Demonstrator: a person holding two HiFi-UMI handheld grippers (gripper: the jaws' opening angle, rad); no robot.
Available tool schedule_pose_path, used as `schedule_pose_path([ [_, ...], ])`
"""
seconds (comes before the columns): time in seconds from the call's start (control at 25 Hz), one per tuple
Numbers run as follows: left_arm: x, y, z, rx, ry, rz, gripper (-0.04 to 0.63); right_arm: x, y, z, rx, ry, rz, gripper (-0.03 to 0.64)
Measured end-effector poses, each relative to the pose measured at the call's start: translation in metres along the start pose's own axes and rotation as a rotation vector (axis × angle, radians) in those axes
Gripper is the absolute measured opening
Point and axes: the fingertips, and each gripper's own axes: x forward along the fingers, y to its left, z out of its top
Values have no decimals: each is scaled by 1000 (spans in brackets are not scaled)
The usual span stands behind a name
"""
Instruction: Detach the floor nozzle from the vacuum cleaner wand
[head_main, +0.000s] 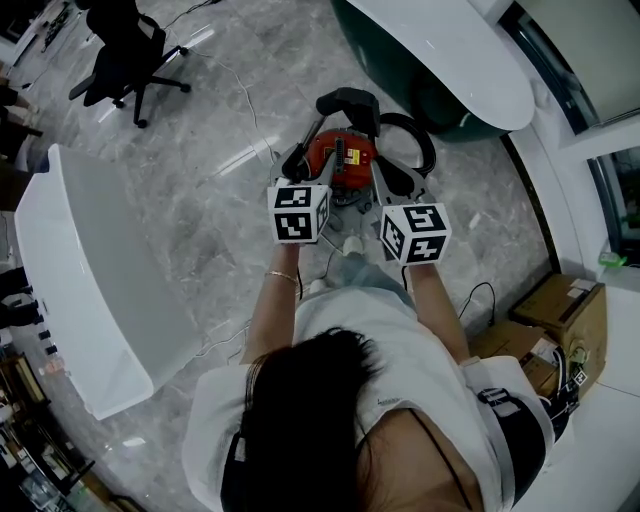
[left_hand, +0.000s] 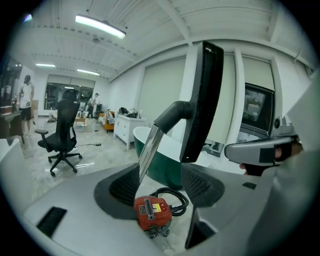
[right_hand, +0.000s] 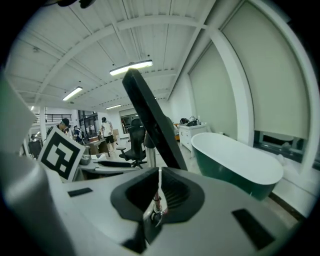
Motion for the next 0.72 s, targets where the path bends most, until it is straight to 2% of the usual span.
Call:
schedule_pose_path([
  [0.32, 26, 11, 7, 36, 14, 32, 311, 7, -6, 2, -35, 3, 11, 17],
  [0.52, 40, 15, 5, 44, 37, 55, 324, 8, -13, 4, -33, 4, 10, 17],
  [0.72, 54, 23, 4, 61, 58, 86, 327, 12, -12, 8, -75, 3, 5, 17],
])
